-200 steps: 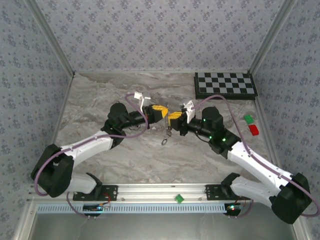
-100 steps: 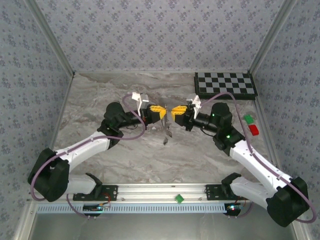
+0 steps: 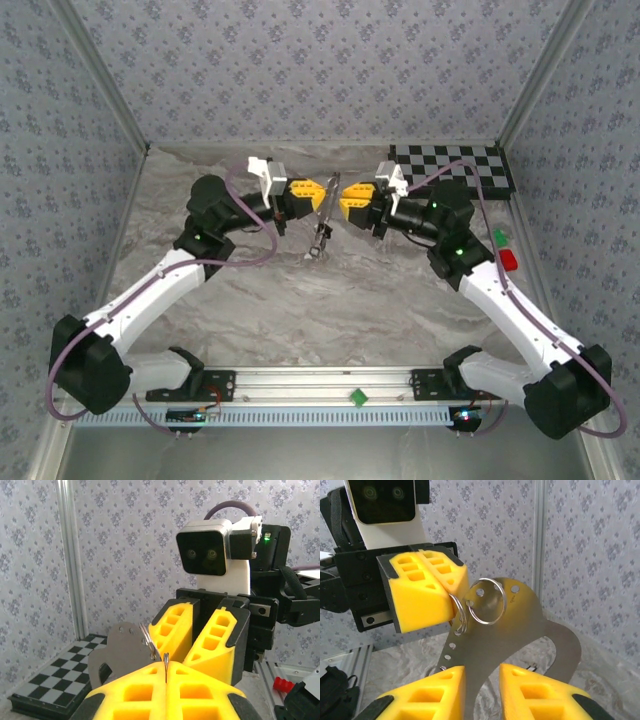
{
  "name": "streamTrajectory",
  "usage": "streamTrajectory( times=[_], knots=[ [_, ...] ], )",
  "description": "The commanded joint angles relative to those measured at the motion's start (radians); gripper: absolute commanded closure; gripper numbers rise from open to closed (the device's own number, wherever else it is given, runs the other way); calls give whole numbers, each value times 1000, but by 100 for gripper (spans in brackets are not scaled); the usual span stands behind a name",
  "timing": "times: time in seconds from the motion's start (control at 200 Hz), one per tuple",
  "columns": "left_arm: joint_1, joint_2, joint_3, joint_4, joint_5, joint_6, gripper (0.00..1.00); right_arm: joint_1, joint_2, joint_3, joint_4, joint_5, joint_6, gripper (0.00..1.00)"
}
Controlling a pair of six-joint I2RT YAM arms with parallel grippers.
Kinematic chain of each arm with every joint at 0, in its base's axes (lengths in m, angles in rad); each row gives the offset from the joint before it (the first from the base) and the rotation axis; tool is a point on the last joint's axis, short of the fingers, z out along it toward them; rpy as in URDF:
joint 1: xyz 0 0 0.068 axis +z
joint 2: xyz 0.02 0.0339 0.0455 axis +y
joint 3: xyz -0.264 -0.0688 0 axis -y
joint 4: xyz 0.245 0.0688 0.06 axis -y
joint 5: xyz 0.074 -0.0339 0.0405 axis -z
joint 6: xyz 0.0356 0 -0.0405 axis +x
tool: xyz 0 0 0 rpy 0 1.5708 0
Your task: Put the keys on the keyring
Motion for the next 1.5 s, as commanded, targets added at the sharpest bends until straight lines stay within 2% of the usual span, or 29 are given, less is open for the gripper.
streamTrajectory(
  times=[0.0, 0.375, 0.55, 0.91, 1.494],
  knots=[
    [3, -8, 97, -58, 38, 56, 100, 2, -2, 55, 7, -3, -70, 78],
    [5, -8, 86, -54, 58, 44, 100, 56, 4, 104, -44, 21, -208, 78],
    [3, -7, 75, -45, 71, 37, 100, 92, 1, 120, -97, 55, -272, 83],
    [4, -13, 54, -41, 89, 39, 100, 100, 11, 138, -127, 48, -274, 82],
    [5, -26, 39, -42, 84, 49, 100, 56, -15, 135, -181, 31, -282, 83]
  ],
)
